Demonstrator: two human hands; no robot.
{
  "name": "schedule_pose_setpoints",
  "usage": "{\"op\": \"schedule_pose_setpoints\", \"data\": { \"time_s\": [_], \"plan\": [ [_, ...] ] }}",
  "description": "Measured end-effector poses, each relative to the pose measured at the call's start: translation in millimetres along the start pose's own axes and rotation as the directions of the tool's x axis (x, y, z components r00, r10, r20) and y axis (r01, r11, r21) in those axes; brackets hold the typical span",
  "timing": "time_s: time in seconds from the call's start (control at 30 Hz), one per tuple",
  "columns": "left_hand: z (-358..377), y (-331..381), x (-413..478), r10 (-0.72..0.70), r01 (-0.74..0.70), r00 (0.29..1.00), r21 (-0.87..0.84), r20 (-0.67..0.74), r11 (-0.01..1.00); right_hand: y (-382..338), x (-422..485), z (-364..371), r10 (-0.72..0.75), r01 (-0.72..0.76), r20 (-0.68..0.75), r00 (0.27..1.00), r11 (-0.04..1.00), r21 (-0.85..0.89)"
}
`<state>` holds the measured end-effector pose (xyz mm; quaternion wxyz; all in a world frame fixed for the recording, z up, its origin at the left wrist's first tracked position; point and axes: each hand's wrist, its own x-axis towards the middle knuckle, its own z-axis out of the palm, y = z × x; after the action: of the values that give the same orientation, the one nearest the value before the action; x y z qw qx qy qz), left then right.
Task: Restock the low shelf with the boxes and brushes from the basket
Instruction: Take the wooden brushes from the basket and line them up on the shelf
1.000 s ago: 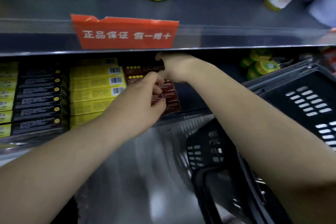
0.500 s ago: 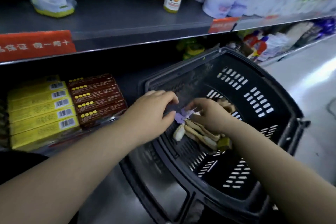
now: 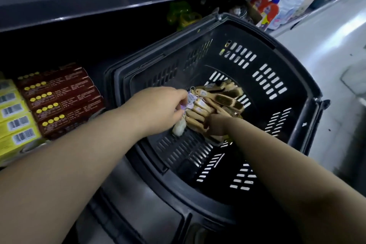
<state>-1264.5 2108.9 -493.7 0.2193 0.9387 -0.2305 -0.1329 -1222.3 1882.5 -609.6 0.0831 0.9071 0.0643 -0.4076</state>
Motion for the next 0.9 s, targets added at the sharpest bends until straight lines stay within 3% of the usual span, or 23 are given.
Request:
{"op": "schedule_pose_setpoints", "data": {
  "time_s": [0.2,0.27,0.37,0.47,0.67,0.77,0.9],
  "plan": [
    [7.1,-3.0,18.3,0.018,-0.025,0.994,0.071,0.104,0.997,10.0,61.7,48.8,0.035,-0.03,0.013,0.999,0.968,-0.249],
    [7.8,-3.3,20.7,-0.007,-0.005,0.987,0.067,0.163,0.998,5.7,66.1,65.3,0.144,-0.141,-0.004,0.99,0.963,-0.231],
    [4.9,-5.8,17.1,-0.058,0.036,0.966,0.092,0.25,0.995,3.8,63.4,78.1,0.201,-0.194,0.008,0.98,0.951,-0.24],
    [-1.0,-6.7,13.0,-0.088,0.063,0.956,0.097,0.281,0.993,-4.4,62.8,61.9,0.193,-0.177,0.088,0.977,0.971,-0.163],
    [12.7,1.4,24.8,-0.136,0.094,0.959,0.173,0.249,0.98,-13.3,14.7,-31.5,-0.095,0.076,0.104,0.99,0.983,0.169],
    [20.4,5.4,29.3,-0.154,0.109,0.959,0.193,0.236,0.975,-7.1,-29.6,-58.1,-0.291,0.255,0.024,0.957,0.874,0.414],
    [21.0,4.2,30.2,-0.209,0.164,0.933,0.17,0.292,0.972,5.8,-63.7,-69.0,-0.457,0.353,-0.12,0.882,0.468,0.81]
  ]
}}
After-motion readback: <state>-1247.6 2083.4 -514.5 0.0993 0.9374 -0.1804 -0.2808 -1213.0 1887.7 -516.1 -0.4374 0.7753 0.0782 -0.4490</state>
